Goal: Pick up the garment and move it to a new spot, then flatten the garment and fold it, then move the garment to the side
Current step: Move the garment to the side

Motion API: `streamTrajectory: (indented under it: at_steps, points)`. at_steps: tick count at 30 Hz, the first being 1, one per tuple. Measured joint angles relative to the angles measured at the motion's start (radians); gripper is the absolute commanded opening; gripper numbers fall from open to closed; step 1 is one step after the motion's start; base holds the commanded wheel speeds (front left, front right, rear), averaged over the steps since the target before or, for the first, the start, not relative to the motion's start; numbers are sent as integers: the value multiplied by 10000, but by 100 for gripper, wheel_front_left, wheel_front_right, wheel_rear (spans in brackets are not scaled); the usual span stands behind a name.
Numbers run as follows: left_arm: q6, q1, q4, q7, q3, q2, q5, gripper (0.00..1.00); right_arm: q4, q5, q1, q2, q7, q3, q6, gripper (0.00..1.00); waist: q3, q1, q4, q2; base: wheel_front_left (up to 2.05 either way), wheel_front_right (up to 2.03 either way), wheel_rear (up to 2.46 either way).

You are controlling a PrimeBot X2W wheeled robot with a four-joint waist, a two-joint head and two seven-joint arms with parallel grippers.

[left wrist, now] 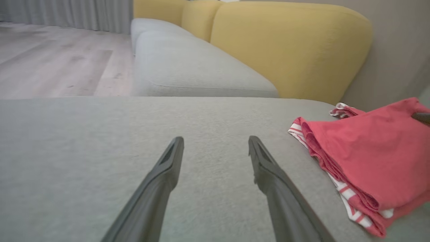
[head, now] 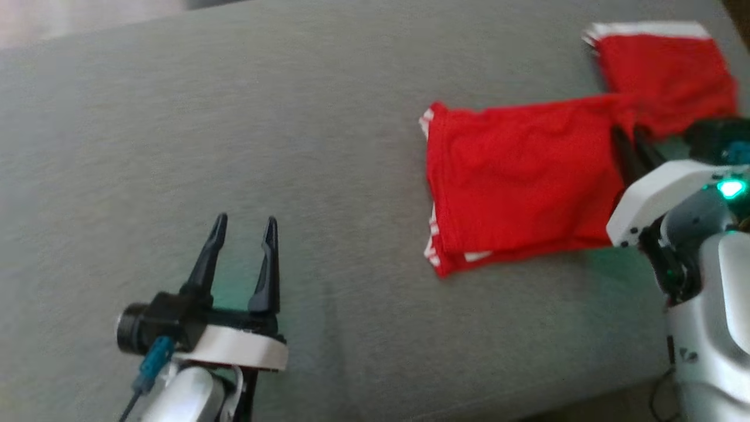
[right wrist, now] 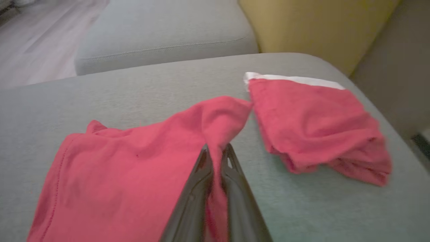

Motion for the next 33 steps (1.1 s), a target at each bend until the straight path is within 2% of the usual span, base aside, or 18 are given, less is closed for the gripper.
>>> streamTrajectory:
  at_steps: [7, 14, 19, 23, 28, 33]
  points:
    - [13, -417, -330, 506, 0, 418, 167, 100, 270, 73, -451, 286, -458, 56, 0, 0, 642, -1, -1670, 0, 0, 0, 0]
    - [59, -417, -472, 619, 0, 533, 217, 100, 734, 127, -1077, 362, -771, 502, 0, 0, 1052, 0, -2456, 0, 0, 0, 0]
    - [96, -412, -441, 585, -19, 487, 213, 100, 1041, 81, -1981, 265, -759, 665, 0, 0, 972, -1, -2152, 0, 0, 0, 0]
    - [94, -397, -303, 368, -81, 339, 174, 100, 1185, -109, -2574, -263, -430, 619, 0, 0, 762, -2, -1614, 0, 0, 0, 0]
    - [77, -385, -130, 169, -303, 52, 107, 100, 1197, -228, -2781, -1687, 345, 441, 0, 0, 550, -2, -754, 0, 0, 0, 0]
    - [27, -363, 38, -23, -347, -159, 19, 100, 949, -272, -2778, -3058, 1179, -322, 0, 0, 427, -3, 167, 0, 0, 0, 0]
